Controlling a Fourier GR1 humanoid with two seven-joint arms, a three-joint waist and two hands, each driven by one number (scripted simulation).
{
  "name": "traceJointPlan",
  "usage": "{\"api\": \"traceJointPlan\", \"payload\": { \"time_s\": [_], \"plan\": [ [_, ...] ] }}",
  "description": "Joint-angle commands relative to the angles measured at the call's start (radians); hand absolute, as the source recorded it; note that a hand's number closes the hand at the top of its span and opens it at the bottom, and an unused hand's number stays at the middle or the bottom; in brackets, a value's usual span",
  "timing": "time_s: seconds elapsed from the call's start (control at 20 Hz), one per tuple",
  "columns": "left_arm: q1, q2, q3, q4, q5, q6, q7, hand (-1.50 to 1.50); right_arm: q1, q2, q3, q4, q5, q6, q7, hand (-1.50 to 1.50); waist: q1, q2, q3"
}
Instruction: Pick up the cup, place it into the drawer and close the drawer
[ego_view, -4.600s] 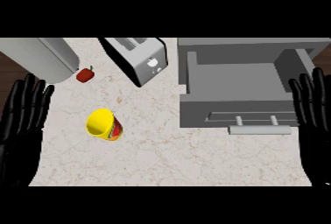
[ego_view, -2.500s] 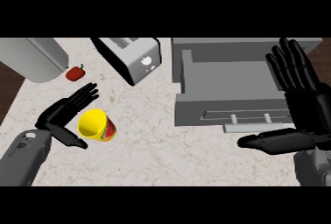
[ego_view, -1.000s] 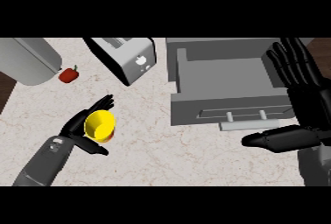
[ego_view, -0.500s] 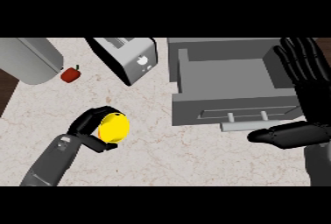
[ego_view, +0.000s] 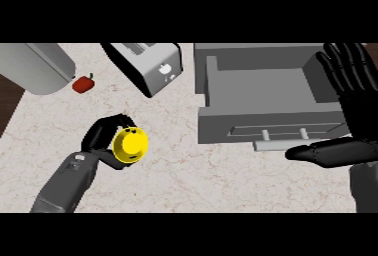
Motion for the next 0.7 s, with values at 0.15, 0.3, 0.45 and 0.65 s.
{"api": "traceJointPlan", "payload": {
  "time_s": [0.15, 0.3, 0.45, 0.65],
  "plan": [
    [0.087, -0.031, 0.246, -0.013, 0.202, 0.221, -0.157, 1.50, 0.012, -0.014, -0.019, -0.018, -0.003, -0.004, 0.016, -1.50, 0.038, -0.013, 0.002],
    [-0.021, -0.072, 0.239, -0.052, 0.201, 0.236, -0.093, 1.50, 0.046, 0.009, 0.006, -0.025, 0.020, -0.013, 0.011, -1.50, 0.026, -0.016, 0.005],
    [0.003, -0.106, 0.176, -0.161, 0.168, 0.232, -0.029, 1.50, 0.004, -0.065, -0.082, -0.011, -0.059, 0.037, 0.048, -1.50, 0.043, -0.023, 0.007],
    [-0.080, -0.157, 0.157, -0.270, 0.174, 0.309, 0.088, 1.50, 0.028, 0.001, -0.008, 0.011, 0.041, -0.011, -0.012, -1.50, 0.046, -0.022, 0.007]
  ]
}}
